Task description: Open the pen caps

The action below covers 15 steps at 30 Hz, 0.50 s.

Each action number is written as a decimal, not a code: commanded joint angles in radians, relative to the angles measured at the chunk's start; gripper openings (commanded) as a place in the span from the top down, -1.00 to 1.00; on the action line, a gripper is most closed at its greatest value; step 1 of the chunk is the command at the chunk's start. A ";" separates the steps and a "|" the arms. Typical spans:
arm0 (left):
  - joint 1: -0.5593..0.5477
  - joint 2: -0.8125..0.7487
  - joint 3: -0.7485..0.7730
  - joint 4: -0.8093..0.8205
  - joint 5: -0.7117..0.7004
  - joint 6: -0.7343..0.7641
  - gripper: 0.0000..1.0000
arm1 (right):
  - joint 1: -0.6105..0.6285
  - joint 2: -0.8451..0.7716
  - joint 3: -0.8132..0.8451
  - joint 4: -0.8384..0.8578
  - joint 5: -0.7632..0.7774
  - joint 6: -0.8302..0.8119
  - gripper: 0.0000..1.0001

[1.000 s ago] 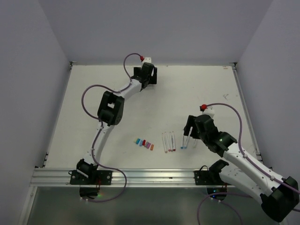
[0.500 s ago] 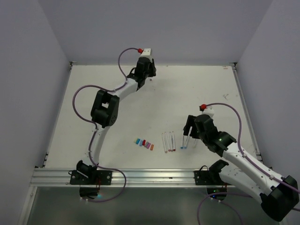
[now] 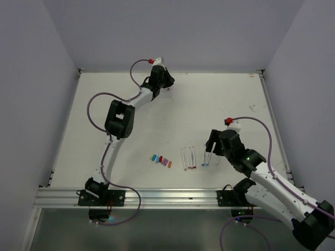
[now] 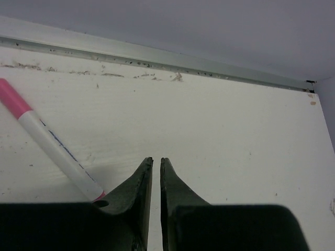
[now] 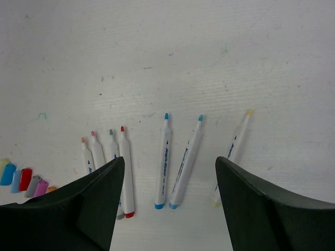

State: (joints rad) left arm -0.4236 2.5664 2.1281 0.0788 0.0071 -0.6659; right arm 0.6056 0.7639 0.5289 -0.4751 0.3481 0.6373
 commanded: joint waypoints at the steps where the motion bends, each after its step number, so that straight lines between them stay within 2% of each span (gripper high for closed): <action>1: 0.022 0.038 0.059 -0.002 0.043 -0.096 0.76 | -0.003 -0.020 -0.010 0.035 0.014 0.010 -0.47; 5: 0.028 0.093 0.124 -0.040 0.057 -0.107 0.88 | -0.003 -0.041 -0.021 0.038 0.012 0.010 -0.48; 10: 0.028 0.113 0.158 -0.077 0.011 -0.097 0.88 | -0.003 -0.069 -0.026 0.035 0.025 0.010 -0.48; 15: 0.029 0.132 0.191 -0.201 -0.041 -0.083 0.91 | -0.003 -0.069 -0.021 0.036 0.023 0.012 -0.48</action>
State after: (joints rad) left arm -0.4004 2.6869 2.2559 -0.0502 0.0105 -0.7486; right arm 0.6056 0.6994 0.5034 -0.4725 0.3489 0.6395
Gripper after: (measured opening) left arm 0.055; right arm 0.742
